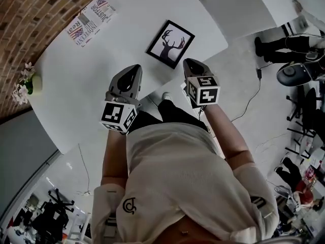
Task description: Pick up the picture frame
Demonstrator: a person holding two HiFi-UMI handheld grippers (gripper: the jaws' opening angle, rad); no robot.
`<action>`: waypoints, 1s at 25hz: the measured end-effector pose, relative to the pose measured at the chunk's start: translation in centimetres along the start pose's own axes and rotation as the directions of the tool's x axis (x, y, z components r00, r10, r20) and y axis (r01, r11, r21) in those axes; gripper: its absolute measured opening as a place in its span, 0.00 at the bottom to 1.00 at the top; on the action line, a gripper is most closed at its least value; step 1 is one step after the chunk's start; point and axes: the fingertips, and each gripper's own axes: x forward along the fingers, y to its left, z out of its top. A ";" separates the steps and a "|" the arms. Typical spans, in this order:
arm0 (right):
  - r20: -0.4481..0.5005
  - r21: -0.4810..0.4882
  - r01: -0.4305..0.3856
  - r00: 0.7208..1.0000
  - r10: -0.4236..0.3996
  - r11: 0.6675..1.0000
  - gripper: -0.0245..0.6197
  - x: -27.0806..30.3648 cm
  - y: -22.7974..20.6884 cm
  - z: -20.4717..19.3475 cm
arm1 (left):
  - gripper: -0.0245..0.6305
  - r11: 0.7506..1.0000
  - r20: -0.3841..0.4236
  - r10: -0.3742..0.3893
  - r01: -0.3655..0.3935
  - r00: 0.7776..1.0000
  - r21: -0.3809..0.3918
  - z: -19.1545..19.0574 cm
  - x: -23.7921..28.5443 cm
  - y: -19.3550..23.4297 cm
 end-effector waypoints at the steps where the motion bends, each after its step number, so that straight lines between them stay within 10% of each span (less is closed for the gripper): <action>1: -0.030 0.011 -0.014 0.999 0.014 1.000 0.10 1.0 -0.4 -0.5 | 0.06 1.000 -0.007 0.018 -0.018 1.000 -0.010 -0.4 0.2 0.2; 10: -0.234 0.113 -0.004 0.972 0.031 0.994 0.35 8.1 -3.6 -5.0 | 0.06 0.992 -0.067 0.108 -0.111 0.992 -0.052 -4.1 2.2 1.7; 25: -0.325 0.091 0.010 0.945 0.021 0.996 0.37 10.8 -4.6 -6.8 | 0.06 0.978 -0.120 0.175 -0.186 0.977 -0.091 -7.4 2.2 1.9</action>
